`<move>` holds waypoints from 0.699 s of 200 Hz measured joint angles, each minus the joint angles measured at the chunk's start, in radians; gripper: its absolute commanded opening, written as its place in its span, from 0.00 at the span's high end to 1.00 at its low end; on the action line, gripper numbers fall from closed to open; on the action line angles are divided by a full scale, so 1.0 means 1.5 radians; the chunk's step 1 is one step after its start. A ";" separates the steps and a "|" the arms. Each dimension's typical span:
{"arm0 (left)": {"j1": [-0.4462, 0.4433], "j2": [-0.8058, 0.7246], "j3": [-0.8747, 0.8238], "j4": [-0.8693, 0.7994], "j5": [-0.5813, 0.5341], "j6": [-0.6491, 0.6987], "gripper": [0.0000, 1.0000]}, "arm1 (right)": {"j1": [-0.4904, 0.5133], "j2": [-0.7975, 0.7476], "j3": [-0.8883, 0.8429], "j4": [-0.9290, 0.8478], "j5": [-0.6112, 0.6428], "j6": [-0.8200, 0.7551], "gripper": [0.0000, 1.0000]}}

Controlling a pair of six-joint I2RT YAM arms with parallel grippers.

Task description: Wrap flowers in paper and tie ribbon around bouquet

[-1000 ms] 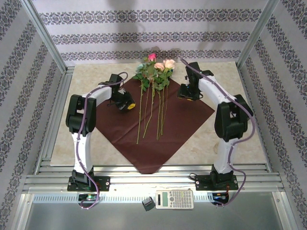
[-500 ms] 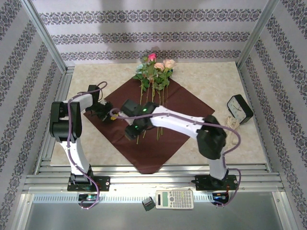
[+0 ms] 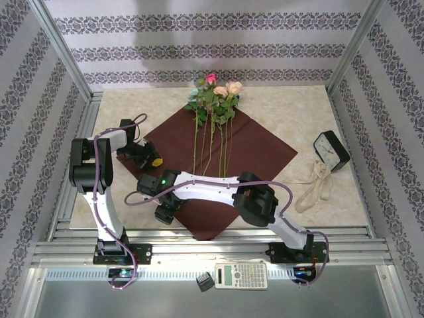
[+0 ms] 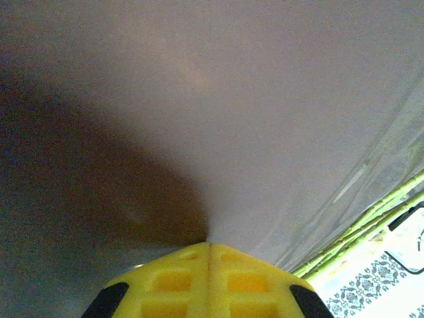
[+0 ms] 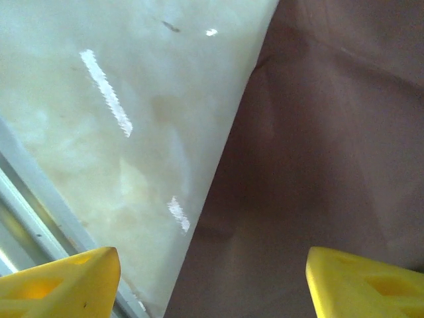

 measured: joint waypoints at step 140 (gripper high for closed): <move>0.000 0.009 0.011 0.000 0.004 0.000 1.00 | 0.022 0.038 0.010 -0.034 0.095 -0.001 0.32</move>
